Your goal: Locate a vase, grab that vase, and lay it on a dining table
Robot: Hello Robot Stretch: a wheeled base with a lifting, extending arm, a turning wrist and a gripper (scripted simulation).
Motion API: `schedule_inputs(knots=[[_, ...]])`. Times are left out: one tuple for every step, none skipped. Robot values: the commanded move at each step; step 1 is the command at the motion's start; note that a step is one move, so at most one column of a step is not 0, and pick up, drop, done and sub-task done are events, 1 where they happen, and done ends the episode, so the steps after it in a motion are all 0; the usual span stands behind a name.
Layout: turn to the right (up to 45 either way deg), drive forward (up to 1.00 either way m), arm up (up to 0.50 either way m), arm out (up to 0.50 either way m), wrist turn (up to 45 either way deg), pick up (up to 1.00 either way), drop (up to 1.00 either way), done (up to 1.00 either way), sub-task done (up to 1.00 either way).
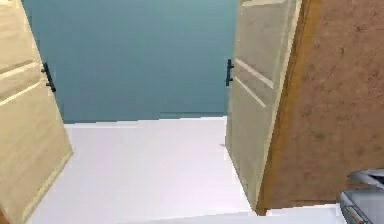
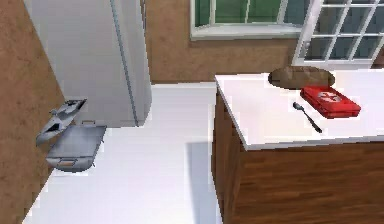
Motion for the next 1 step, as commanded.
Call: schedule_inputs(knots=[[-3.0, 0.00, 0.00, 0.00, 0.0, 0.00, 0.00, 0.00, 0.00]])
